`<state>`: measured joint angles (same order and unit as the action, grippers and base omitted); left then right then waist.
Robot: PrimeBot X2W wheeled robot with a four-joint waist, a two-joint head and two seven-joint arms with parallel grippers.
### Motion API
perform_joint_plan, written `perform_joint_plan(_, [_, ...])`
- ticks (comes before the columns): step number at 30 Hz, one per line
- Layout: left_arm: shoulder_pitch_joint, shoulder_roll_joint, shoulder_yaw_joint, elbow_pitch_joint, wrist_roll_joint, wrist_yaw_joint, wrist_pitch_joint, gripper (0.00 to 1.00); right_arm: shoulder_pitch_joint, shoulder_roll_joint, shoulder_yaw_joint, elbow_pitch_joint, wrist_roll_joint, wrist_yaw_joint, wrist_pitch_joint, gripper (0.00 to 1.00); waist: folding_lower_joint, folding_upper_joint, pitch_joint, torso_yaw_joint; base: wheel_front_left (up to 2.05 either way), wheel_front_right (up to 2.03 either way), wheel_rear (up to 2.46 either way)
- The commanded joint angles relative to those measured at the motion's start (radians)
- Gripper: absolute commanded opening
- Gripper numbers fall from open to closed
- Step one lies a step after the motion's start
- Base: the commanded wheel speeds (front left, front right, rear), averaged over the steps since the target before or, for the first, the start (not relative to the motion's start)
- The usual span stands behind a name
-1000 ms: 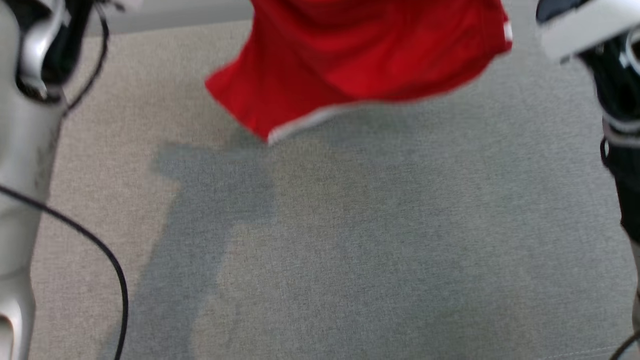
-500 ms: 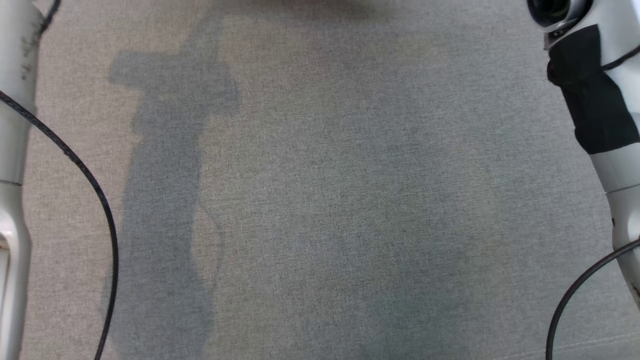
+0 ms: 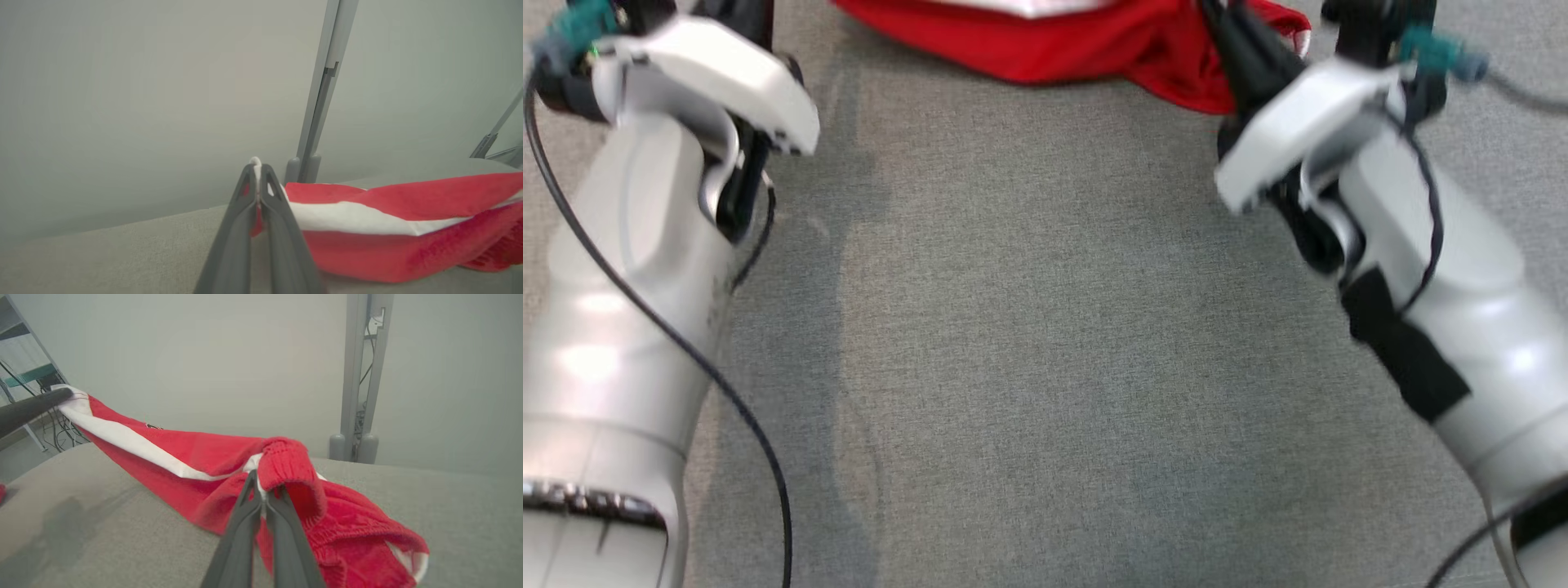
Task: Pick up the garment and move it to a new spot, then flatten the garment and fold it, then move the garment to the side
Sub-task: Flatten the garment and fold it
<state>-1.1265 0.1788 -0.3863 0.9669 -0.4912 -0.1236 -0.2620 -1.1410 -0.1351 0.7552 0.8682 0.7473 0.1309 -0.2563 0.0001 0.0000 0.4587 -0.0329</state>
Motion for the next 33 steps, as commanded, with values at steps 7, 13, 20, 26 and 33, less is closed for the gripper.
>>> perform_joint_plan(7, [0.345, 0.037, 0.096, -0.273, 0.031, 0.001, -0.003, 0.0, 0.311, -0.094, 0.044, -0.213, 0.105, 0.0, -0.01, 0.0, -0.0001, 0.0, -0.06, 0.005, 0.0, 0.0, 0.0])
perform_joint_plan(13, [0.575, 0.058, 0.157, -0.432, 0.04, 0.03, -0.003, 0.0, 0.479, -0.139, 0.054, -0.307, 0.153, 0.0, -0.01, 0.0, -0.0001, 0.0, -0.123, -0.011, 0.0, 0.0, 0.0])
perform_joint_plan(20, [0.855, 0.079, 0.179, -0.639, 0.024, 0.08, 0.02, 0.0, 0.648, -0.191, 0.066, -0.398, 0.185, 0.0, 0.035, 0.0, -0.0001, 0.0, -0.229, -0.022, 0.0, 0.0, 0.0])
perform_joint_plan(26, [1.067, 0.09, 0.177, -0.876, 0.025, 0.174, 0.114, 0.0, 0.798, -0.232, 0.015, -0.49, 0.164, 0.0, 0.1, 0.0, -0.0001, 0.0, -0.302, -0.012, 0.0, 0.0, 0.0])
perform_joint_plan(33, [1.258, 0.12, 0.161, -1.135, 0.037, 0.262, 0.252, 0.0, 1.025, -0.254, -0.136, -0.638, 0.092, 0.0, 0.214, 0.0, -0.0001, 0.0, -0.362, 0.01, 0.0, 0.0, 0.0])
